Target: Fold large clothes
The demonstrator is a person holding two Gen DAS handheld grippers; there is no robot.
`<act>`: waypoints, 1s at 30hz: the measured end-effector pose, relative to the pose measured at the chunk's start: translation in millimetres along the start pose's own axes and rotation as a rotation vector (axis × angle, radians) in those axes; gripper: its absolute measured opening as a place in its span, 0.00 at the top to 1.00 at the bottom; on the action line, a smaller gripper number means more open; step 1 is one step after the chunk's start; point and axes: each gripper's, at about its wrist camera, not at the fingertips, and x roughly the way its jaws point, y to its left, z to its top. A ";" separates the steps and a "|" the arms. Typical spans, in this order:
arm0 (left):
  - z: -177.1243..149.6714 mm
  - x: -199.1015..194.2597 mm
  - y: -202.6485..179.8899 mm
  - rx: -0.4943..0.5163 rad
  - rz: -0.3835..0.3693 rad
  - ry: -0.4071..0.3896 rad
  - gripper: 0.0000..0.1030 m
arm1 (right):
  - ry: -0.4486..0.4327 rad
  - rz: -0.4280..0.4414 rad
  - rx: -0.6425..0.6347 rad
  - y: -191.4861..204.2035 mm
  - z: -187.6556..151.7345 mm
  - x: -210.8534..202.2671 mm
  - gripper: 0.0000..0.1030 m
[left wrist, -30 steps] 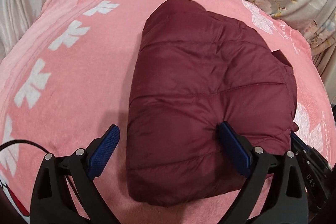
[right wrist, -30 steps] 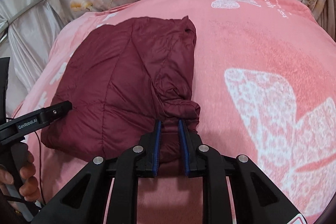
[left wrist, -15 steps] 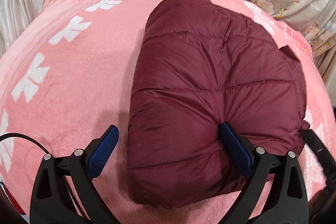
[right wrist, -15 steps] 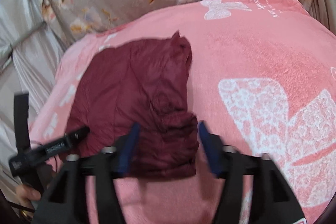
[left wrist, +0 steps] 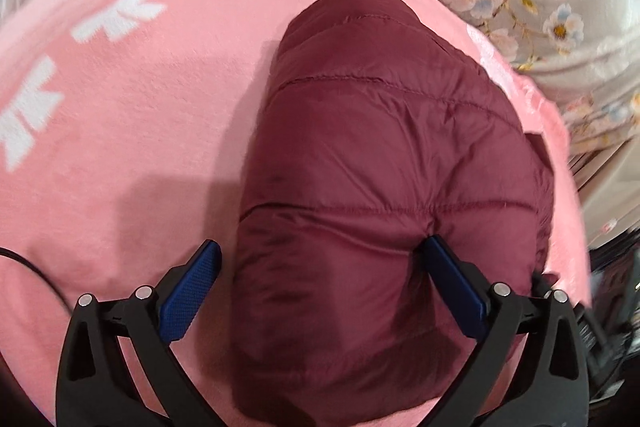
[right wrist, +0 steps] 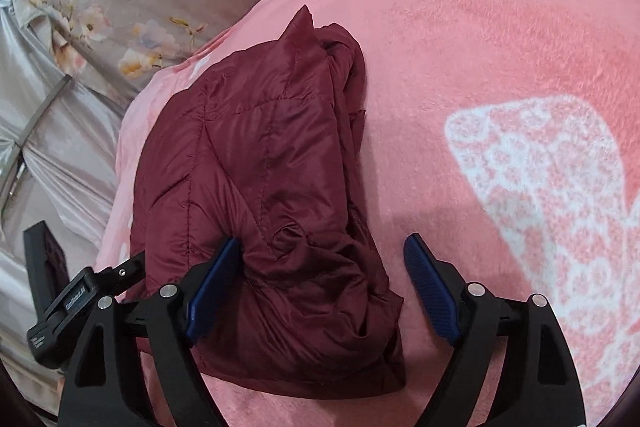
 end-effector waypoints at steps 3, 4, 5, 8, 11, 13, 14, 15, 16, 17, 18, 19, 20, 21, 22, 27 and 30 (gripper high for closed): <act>2.8 5.9 -0.8 0.000 -0.037 -0.020 0.04 | 0.001 0.011 -0.010 2.3 -0.3 2.2 0.18; 3.4 7.9 -3.5 0.016 -0.047 -0.018 0.04 | 0.000 0.017 -0.020 3.4 -0.1 3.6 0.19; 4.2 8.7 -4.8 0.023 -0.057 -0.013 0.04 | 0.000 0.022 -0.028 3.8 0.6 4.2 0.20; 4.4 7.0 -8.2 0.032 -0.090 -0.003 0.08 | 0.032 0.114 -0.014 3.4 1.4 11.0 0.45; 6.0 -7.2 -8.5 0.040 -0.102 -0.030 0.38 | 0.029 0.163 0.004 5.9 3.8 5.4 0.75; 9.0 -22.3 -10.4 0.061 -0.143 -0.053 0.60 | -0.002 0.170 -0.030 15.6 3.8 -11.0 0.82; 10.7 -33.9 -13.7 0.077 -0.175 -0.069 0.62 | -0.019 0.176 -0.045 20.6 2.9 -19.0 0.83; 11.9 -45.6 -18.8 0.099 -0.195 -0.089 0.64 | -0.046 0.179 -0.071 27.6 1.7 -30.6 0.84; 12.5 -58.5 -25.2 0.130 -0.208 -0.114 0.65 | -0.086 0.169 -0.112 38.0 -0.2 -46.7 0.84; 14.3 -66.5 -31.6 0.153 -0.216 -0.133 0.65 | -0.116 0.159 -0.141 44.4 -1.7 -58.4 0.84; 14.9 -77.6 -40.1 0.181 -0.229 -0.160 0.65 | -0.158 0.149 -0.177 53.5 -2.8 -73.8 0.84; 15.7 -87.5 -49.2 0.206 -0.241 -0.187 0.65 | -0.201 0.136 -0.212 62.2 -3.7 -88.7 0.84; 15.9 -100.0 -58.0 0.237 -0.258 -0.219 0.65 | -0.234 0.127 -0.234 67.2 -2.8 -99.6 0.84; 15.5 -112.4 -66.3 0.265 -0.277 -0.253 0.65 | -0.279 0.118 -0.259 74.2 -2.3 -113.2 0.84; 14.7 -124.5 -73.8 0.291 -0.295 -0.291 0.65 | -0.321 0.114 -0.277 80.4 -0.6 -125.1 0.84; 20.2 -171.4 -102.2 0.394 -0.351 -0.476 0.65 | -0.509 0.114 -0.371 105.5 12.9 -169.1 0.84; 35.4 -188.1 -109.2 0.441 -0.375 -0.558 0.64 | -0.606 0.119 -0.426 123.4 25.2 -178.9 0.84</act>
